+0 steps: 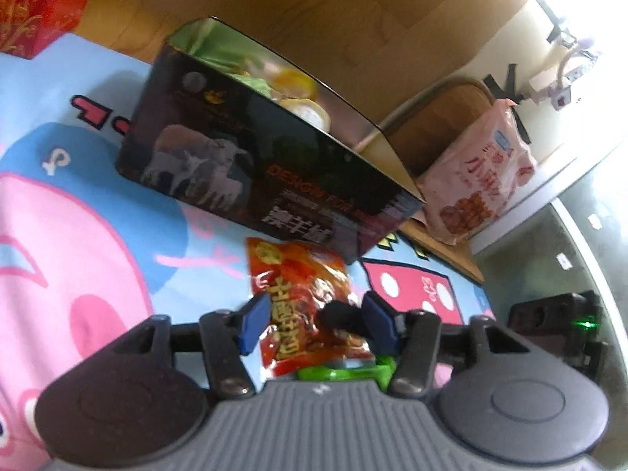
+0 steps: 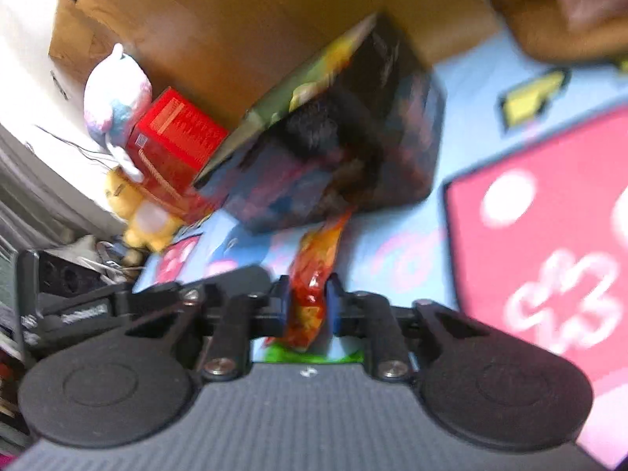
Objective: Organize snacks
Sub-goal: 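Grasp and lift the orange spicy snack bag with the left gripper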
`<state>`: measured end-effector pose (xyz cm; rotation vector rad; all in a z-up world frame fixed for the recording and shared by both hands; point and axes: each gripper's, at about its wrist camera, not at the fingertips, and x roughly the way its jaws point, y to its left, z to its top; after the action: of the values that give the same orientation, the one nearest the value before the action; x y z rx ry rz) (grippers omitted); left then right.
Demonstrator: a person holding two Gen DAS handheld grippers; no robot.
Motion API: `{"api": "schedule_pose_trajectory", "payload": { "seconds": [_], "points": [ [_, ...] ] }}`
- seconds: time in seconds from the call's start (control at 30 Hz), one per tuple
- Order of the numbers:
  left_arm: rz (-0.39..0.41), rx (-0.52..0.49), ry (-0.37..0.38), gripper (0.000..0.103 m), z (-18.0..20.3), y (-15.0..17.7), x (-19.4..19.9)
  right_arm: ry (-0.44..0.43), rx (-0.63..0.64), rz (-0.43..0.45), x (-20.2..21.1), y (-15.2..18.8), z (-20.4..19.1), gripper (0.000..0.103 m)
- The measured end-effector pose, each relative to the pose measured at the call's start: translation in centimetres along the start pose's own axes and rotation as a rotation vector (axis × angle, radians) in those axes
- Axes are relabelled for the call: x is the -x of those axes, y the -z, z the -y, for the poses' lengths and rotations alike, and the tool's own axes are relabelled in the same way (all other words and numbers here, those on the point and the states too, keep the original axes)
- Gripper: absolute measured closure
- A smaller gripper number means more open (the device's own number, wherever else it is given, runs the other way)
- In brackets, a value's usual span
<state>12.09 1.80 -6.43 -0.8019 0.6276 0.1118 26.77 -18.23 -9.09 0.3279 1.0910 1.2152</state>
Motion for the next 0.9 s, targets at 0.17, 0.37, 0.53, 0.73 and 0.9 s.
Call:
{"api": "schedule_pose_trajectory", "payload": {
  "seconds": [0.17, 0.37, 0.53, 0.73, 0.9],
  "points": [
    [0.016, 0.043, 0.035, 0.083, -1.2, -0.1, 1.2, 0.002, 0.026, -0.006, -0.1, 0.4, -1.2, 0.085],
    [0.071, 0.013, 0.021, 0.085, -1.1, 0.1, 4.0, -0.021, 0.124, -0.013, -0.7, 1.8, -4.3, 0.086],
    [0.074, 0.039, 0.032, 0.087, -2.4, 0.4, 5.4, -0.036, 0.139, -0.048, -1.6, 3.0, -5.3, 0.086],
    [0.091, -0.004, 0.034, 0.071, -1.7, 0.7, 6.7, -0.073, 0.087, -0.045, -1.1, 3.3, -5.0, 0.086],
    [0.15, 0.062, 0.003, 0.048, -4.1, 0.3, 9.2, -0.146, -0.039, -0.057, -0.8, 2.9, -3.5, 0.086]
  ]
}}
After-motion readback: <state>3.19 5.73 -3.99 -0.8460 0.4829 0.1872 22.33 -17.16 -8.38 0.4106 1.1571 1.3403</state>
